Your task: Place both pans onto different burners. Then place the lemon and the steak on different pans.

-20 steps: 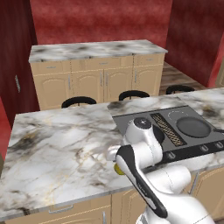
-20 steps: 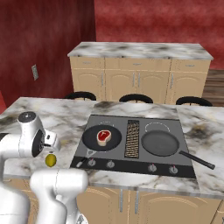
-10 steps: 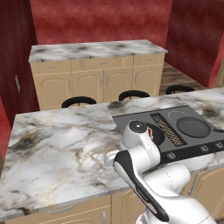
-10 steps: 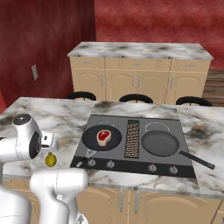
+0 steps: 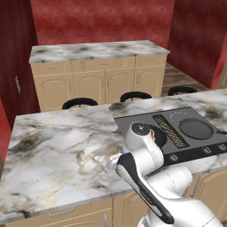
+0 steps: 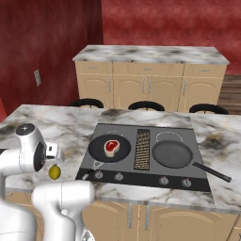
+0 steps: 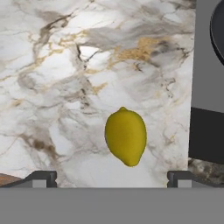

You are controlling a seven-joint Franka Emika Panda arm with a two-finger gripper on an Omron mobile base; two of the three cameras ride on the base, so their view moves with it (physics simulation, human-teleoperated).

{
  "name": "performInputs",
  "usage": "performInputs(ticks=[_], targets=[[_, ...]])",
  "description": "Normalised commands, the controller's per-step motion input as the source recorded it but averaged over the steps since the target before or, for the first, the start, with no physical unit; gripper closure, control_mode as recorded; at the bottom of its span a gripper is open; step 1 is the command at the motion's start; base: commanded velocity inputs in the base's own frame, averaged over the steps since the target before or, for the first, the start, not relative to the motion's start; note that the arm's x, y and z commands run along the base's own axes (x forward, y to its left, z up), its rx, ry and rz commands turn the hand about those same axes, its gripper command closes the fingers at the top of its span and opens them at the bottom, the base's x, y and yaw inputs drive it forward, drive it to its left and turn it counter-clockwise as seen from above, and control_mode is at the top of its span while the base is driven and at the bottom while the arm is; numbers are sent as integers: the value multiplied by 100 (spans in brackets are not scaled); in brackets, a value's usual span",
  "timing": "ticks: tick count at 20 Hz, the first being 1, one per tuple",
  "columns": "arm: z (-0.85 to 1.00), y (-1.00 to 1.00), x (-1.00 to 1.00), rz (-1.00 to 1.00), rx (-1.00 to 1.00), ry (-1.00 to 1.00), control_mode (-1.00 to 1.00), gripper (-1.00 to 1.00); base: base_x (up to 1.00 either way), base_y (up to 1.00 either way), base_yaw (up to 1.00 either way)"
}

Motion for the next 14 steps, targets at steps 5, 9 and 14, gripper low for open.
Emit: performInputs(ticks=[5,9,14], targets=[[-11,-7,0,0,-1,0,-100,-100,0,0,0],[-12,0,5,0,0,0,-100,-100,0,0,0],[-16,-3,2,0,0,0,-100,-100,0,0,0]])
